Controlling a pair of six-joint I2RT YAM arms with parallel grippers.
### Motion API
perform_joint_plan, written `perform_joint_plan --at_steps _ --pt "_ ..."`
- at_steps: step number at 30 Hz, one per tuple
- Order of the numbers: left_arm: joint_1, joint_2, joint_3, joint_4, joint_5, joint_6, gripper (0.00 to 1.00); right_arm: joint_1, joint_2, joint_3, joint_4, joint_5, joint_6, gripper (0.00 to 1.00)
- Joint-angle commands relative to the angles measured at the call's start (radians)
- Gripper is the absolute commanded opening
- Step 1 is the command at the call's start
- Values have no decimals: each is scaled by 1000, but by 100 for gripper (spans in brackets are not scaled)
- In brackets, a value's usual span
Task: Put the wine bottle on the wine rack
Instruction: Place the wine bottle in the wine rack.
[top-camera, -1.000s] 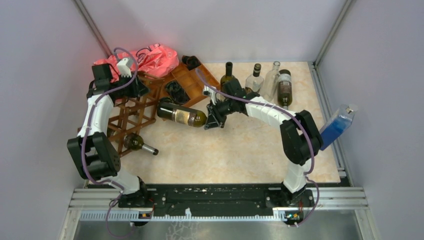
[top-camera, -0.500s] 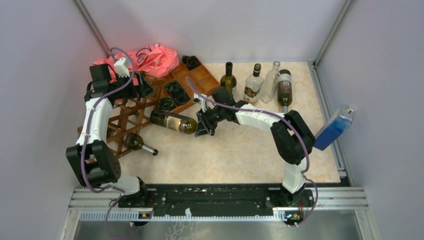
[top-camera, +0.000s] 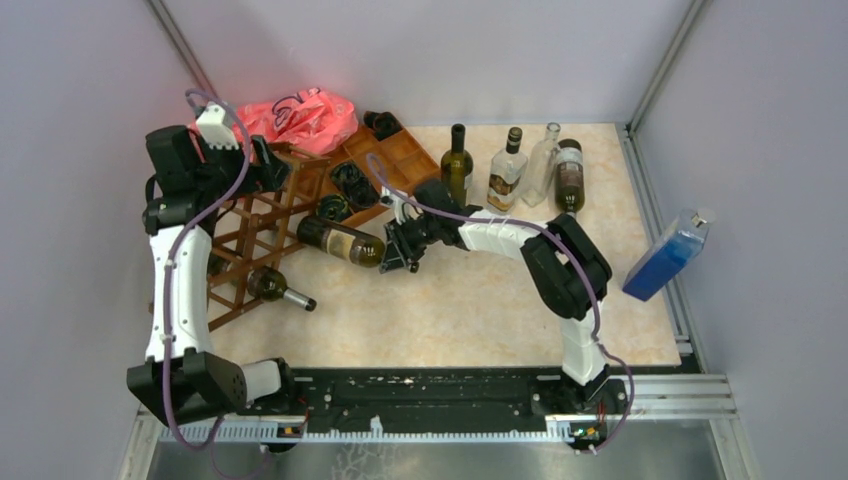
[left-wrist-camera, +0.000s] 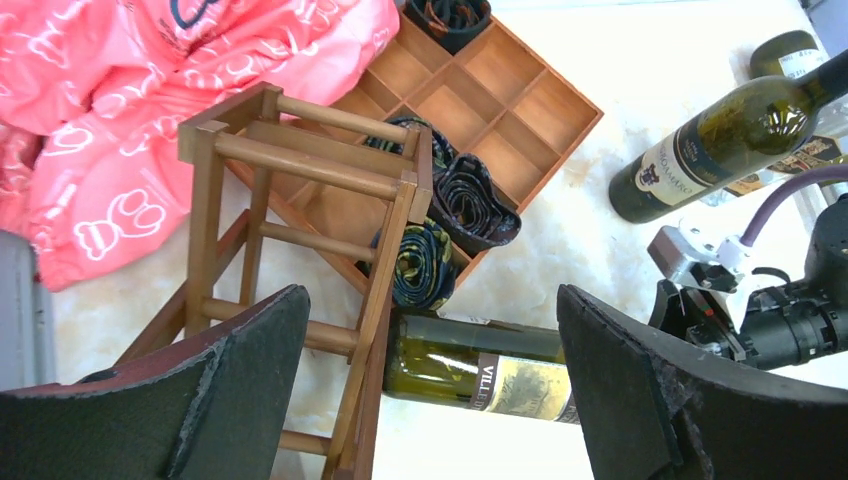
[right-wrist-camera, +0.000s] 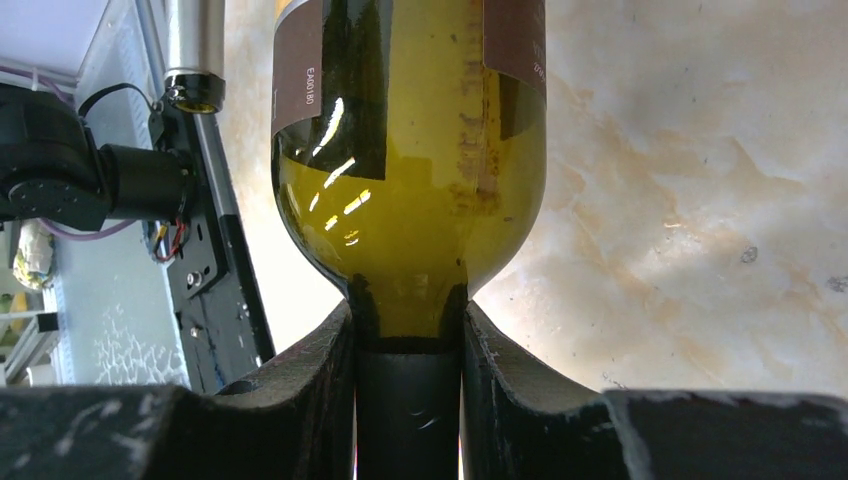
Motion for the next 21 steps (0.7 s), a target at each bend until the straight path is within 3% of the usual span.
perform_joint_plan --at_steps 1,21 --pt "-3 -68 17 -10 -82 -33 99 23 -14 94 172 -56 22 0" --pt "-3 -279 -106 -48 -303 -44 99 68 145 283 258 -54 206 0"
